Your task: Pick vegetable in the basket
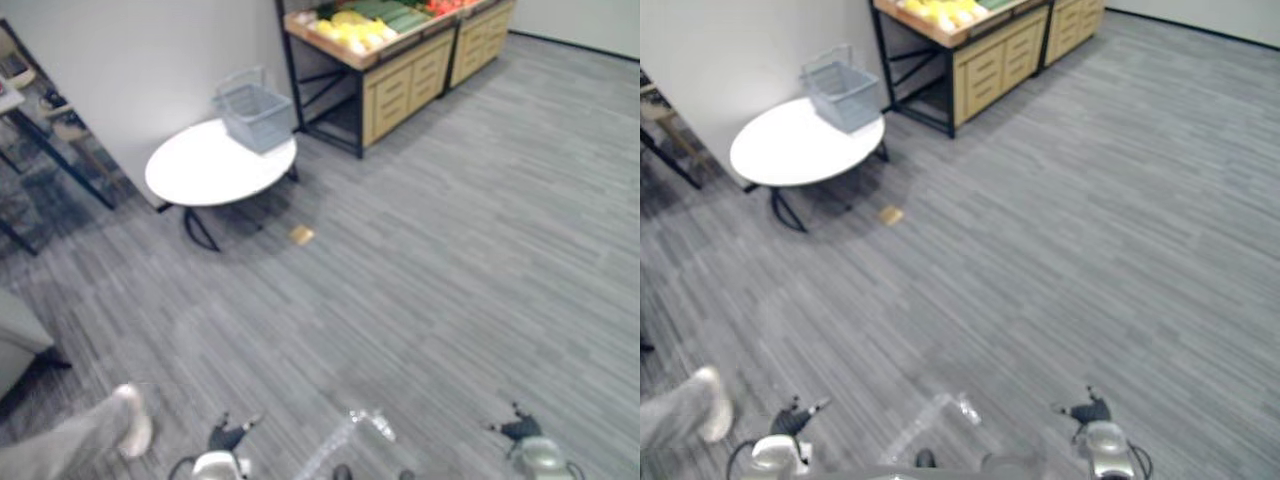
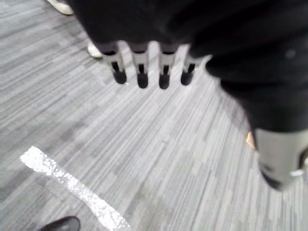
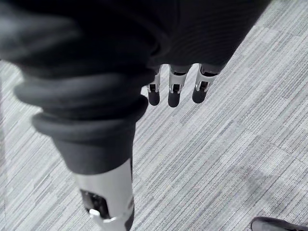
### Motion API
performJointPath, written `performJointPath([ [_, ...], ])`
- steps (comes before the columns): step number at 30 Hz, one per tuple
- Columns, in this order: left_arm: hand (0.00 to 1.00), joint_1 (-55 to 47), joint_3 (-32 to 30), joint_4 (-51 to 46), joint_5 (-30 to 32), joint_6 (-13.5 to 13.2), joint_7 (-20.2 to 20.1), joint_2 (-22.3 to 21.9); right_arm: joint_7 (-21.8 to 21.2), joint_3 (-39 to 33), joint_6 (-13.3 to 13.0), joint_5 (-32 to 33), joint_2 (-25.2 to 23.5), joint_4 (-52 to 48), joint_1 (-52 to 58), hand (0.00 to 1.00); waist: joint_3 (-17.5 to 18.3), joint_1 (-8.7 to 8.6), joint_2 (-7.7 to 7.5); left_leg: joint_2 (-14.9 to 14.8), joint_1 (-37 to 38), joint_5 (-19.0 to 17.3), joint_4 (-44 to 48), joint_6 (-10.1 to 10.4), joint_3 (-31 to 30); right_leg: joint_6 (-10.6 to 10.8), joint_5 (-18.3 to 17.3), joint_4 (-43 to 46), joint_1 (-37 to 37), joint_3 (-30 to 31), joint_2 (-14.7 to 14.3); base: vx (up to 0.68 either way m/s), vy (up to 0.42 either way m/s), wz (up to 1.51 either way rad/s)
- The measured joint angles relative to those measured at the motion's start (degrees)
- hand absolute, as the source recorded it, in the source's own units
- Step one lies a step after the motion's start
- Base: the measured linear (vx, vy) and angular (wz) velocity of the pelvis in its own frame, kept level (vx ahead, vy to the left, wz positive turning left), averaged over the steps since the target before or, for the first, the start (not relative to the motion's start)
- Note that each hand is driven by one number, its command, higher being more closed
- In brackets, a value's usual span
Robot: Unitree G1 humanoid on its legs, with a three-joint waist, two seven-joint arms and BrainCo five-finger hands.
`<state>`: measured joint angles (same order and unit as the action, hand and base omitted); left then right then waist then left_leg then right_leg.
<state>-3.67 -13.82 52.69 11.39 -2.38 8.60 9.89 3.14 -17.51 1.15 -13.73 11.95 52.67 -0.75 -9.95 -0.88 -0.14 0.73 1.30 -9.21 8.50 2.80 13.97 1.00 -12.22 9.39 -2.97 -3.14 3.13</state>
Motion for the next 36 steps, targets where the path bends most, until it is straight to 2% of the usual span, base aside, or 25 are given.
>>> performJointPath([
  [1, 0.0, 0.0, 0.0, 0.0, 0.0, 0.0, 0.0, 0.0, 0.0, 0.0, 0.0, 0.0, 0.0, 0.0, 0.0, 0.0, 0.0, 0.01, -0.01, -0.1, -0.4, -0.2, 0.4, 0.1, 0.0, 0.0, 0.0, 0.0, 0.0, 0.0, 0.0, 0.06, -0.115, 0.1],
  [2, 0.0, 0.3, -0.1, -0.2, -0.1, 0.0, -0.1, 0.0, 0.0, 0.1, 0.1, 0.0, 0.1, -0.1, -0.2, 0.0, -1.1, 0.02, -0.3, -4.4, -9.4, -3.0, 21.7, 1.1, 1.8, -0.7, -0.7, 0.9, -1.0, -0.7, -0.9, 0.09, -0.115, 0.08],
  [3, 0.0, 0.1, 0.0, -0.4, -0.1, 0.0, -0.1, 0.0, 0.0, 0.1, 0.1, 0.0, 0.7, -0.2, 0.0, 0.0, -2.4, 0.16, 0.23, -8.1, -13.5, -1.4, 33.9, 0.4, 2.7, -0.7, -1.5, 1.6, -3.2, -1.1, -2.0, 0.12, -0.093, 0.07],
  [5, 0.0, 0.0, 0.1, -0.3, -0.6, 0.1, -0.1, -0.1, 0.1, 0.1, 0.2, 0.1, 1.7, -0.2, 0.2, 0.0, -3.8, 1.11, 0.13, -10.9, -16.4, 2.1, 43.6, 0.5, 3.1, -1.3, -3.2, 2.0, -5.9, -1.0, -2.1, 0.16, -0.018, -0.02],
  [6, 0.0, 0.0, 0.5, -0.3, -1.7, 0.2, -0.1, 0.0, 0.1, 0.4, 0.3, 0.1, 2.6, -0.3, 0.1, 0.0, -4.3, 1.41, -0.56, -11.6, -17.8, -0.7, 45.4, 0.1, 4.1, -1.7, -4.4, 2.1, -6.8, -0.8, -1.5, 0.22, 0.022, -0.02],
  [8, 0.0, 0.4, 0.7, -0.6, -1.8, 0.1, -0.2, 0.0, 0.1, 0.7, 0.3, 0.1, 4.2, -1.5, -1.5, 0.0, -4.3, 1.4, -1.06, -11.0, -20.5, -4.2, 35.6, 0.7, 6.7, -1.2, -5.0, 0.7, -7.1, -0.6, 0.8, 0.28, 0.066, -0.05],
  [10, 0.0, 0.3, 1.2, -0.8, -1.7, 0.0, -0.3, 0.0, 0.0, 1.9, 0.2, 0.1, 6.0, -2.8, -2.5, 0.0, -4.4, 1.51, -0.94, -9.2, -22.9, -1.6, 21.6, 0.8, 8.1, -0.1, -5.1, -1.5, -7.7, -0.3, 3.2, 0.34, 0.133, -0.09],
  [11, 0.0, 0.3, 1.9, -0.7, -1.6, 0.0, -0.3, 0.1, 0.0, 2.1, 0.1, 0.1, 6.8, -2.8, -3.2, 0.0, -4.3, 2.03, -0.45, -8.2, -23.6, 3.5, 10.6, 0.6, 7.6, 0.4, -4.9, -3.5, -8.8, -0.2, 4.2, 0.36, 0.172, -0.13],
  [13, 0.0, -0.6, 3.4, -0.7, -1.6, -0.1, -0.5, 0.3, 0.0, 2.6, -0.1, 0.1, 7.6, -2.8, -3.5, 0.0, -4.1, 3.3, 1.06, -8.7, -24.0, 7.4, 1.8, 0.1, 6.7, 1.8, -5.7, -4.5, -10.9, 0.8, 4.1, 0.5, 0.307, -0.19],
  [14, 0.0, -1.2, 3.5, 0.2, -1.5, -0.1, -0.6, 0.3, 0.0, 3.5, -0.3, 0.0, 7.0, -2.8, -3.3, 0.0, -3.7, 3.35, 1.0, -7.6, -23.4, 12.5, 3.2, -1.1, 5.5, 2.0, -6.2, -2.2, -11.8, 1.5, 5.3, 0.55, 0.347, -0.07],
  [15, 0.0, -1.2, 3.6, 0.5, -1.5, -0.1, -0.9, 0.3, -0.2, 4.2, -0.3, 0.0, 6.6, -2.9, -3.1, 0.0, -3.5, 3.64, 0.08, -6.5, -23.1, 12.9, 3.6, -1.7, 5.6, 2.0, -6.2, 0.8, -10.9, 2.1, 6.5, 0.71, 0.409, 0.1],
  [16, 0.0, -1.4, 4.2, 0.7, -1.1, -0.1, -1.6, 0.4, -0.7, 4.6, -0.6, -0.7, 5.3, -4.0, -2.5, 0.0, -3.6, 4.1, -2.55, -3.8, -21.6, 11.1, 5.1, -5.4, 6.0, 4.0, -5.0, 11.0, -7.7, 3.9, 9.1, 0.64, 0.325, 0.19],
  [18, 0.0, -1.7, 4.4, 1.0, -1.0, 0.0, -2.4, 0.7, -0.8, 4.9, -0.6, -1.9, 3.8, -5.3, -2.0, 0.0, -3.7, 4.06, -5.19, -1.5, -18.7, 6.2, 8.9, -7.0, 5.9, 12.3, 2.5, 26.0, -3.8, 6.8, 10.6, 0.66, 0.282, 0.31],
  [19, 0.0, -2.1, 4.4, 0.9, -1.0, 0.0, -2.6, 0.7, -0.8, 5.8, -0.6, -2.2, 3.7, -5.4, -2.0, 0.0, -3.7, 4.08, -5.59, -1.1, -17.0, 4.5, 9.2, -7.2, 5.6, 14.8, 7.5, 30.8, -2.2, 7.7, 10.5, 0.76, 0.261, 0.24],
  [20, 0.0, -2.8, 5.1, 0.9, -0.8, 0.1, -2.8, 0.7, -0.9, 8.4, -0.7, -2.6, 3.9, -7.4, -2.3, 0.0, -3.9, 3.89, -5.59, -0.3, -11.2, 1.7, 8.0, -7.2, 4.3, 15.6, 10.6, 44.8, 2.5, 8.2, 10.4, 0.58, 0.188, 0.16],
  [22, 0.0, -3.1, 5.7, 0.7, 0.7, 0.1, -2.8, 0.8, -0.8, 9.8, -1.2, -3.3, 4.0, -10.1, -3.2, 0.0, -4.1, 3.31, -4.93, 0.2, -4.6, 1.1, 4.1, -7.2, 3.5, 12.7, 8.2, 55.0, 8.1, 6.6, 9.9, 0.49, 0.13, 0.2],
  [23, 0.0, -2.9, 6.7, 0.3, 0.9, 0.0, -2.7, 1.0, -0.8, 10.5, -1.9, -3.8, 4.3, -12.3, -3.9, 0.0, -4.3, 2.36, -3.52, 0.3, 0.0, 1.0, 0.7, -7.1, 1.8, 8.1, 5.3, 57.4, 12.2, 3.9, 9.1, 0.62, 0.094, 0.52],
  [26, 0.0, -1.2, 7.9, -1.3, 1.0, -0.5, -2.7, 1.8, -0.8, 11.2, -2.7, -3.8, 7.0, -17.9, -4.4, 0.0, -4.8, 0.81, -2.09, 0.0, 6.8, 1.0, -3.4, -7.0, -2.8, 4.0, 0.2, 45.1, 20.0, -1.0, 8.6, 0.5, -0.01, 0.81],
  [28, 0.0, 0.0, 8.1, -1.4, 1.0, -0.5, -2.6, 2.0, -0.7, 11.1, -2.8, -4.0, 9.5, -19.6, -5.4, 0.0, -5.0, -0.14, -1.71, -0.8, 8.7, 0.9, -4.1, -6.7, -5.3, 4.0, 0.7, 27.3, 21.9, -1.8, 8.2, 0.47, -0.173, 1.03],
  [30, 0.0, 0.7, 9.4, -1.5, 1.0, -1.5, -2.4, 2.3, -0.2, 10.9, -2.8, -4.4, 12.9, -21.4, -7.7, 0.0, -5.0, -0.8, -1.29, -3.0, 10.7, -1.9, -4.8, -2.2, -7.0, 5.1, 6.7, 2.6, 22.0, 0.3, 8.0, 0.57, -0.325, 1.05],
  [31, 0.0, 0.7, 9.5, -1.5, 1.1, -1.5, -2.4, 2.5, -0.1, 11.0, -2.8, -4.5, 13.5, -21.9, -8.5, 0.0, -5.0, -0.66, -1.91, -3.1, 11.5, -2.8, -5.1, -0.9, -7.0, 5.6, 8.2, -1.3, 22.1, 1.3, 8.3, 0.51, -0.35, 0.75],
  [32, 0.0, -0.1, 9.3, -1.1, 1.1, -1.5, -2.3, 2.8, 0.3, 11.3, -2.8, -5.2, 14.5, -23.6, -9.8, 0.0, -4.8, -0.31, -2.95, -3.5, 13.6, -5.2, -5.4, 1.2, -7.2, 6.3, 9.3, -1.6, 22.5, 3.0, 9.2, 0.53, -0.422, 0.62],
  [33, 0.0, -0.8, 9.5, -0.3, 1.2, -1.6, -2.3, 1.8, 0.5, 11.7, -2.9, -6.5, 15.5, -25.0, -11.5, 0.0, -4.9, -0.45, -1.44, -5.5, 15.1, -7.5, -3.8, 2.5, -8.4, 7.9, 13.1, 4.8, 23.6, 2.7, 7.5, 0.53, -0.435, 0.58],
  [34, 0.0, -1.3, 9.7, 0.2, 1.2, -1.7, -2.4, 1.5, 0.6, 12.5, -2.9, -7.1, 15.9, -25.5, -12.4, 0.0, -4.7, -0.14, -1.07, -6.4, 14.8, -7.5, -1.1, 2.5, -8.7, 7.9, 13.1, 7.9, 24.2, 2.2, 7.2, 0.54, -0.464, 0.45],
  [36, 0.0, -3.6, 9.7, 1.6, 1.3, -2.1, -2.4, -0.4, 1.0, 16.7, -3.0, -9.0, 17.8, -27.3, -16.2, 0.0, -4.7, -0.11, 2.19, -12.1, 6.3, -5.5, 20.7, 0.9, -9.9, 4.3, 9.9, 13.0, 22.2, -1.1, 4.7, 0.55, -0.496, 0.33],
])
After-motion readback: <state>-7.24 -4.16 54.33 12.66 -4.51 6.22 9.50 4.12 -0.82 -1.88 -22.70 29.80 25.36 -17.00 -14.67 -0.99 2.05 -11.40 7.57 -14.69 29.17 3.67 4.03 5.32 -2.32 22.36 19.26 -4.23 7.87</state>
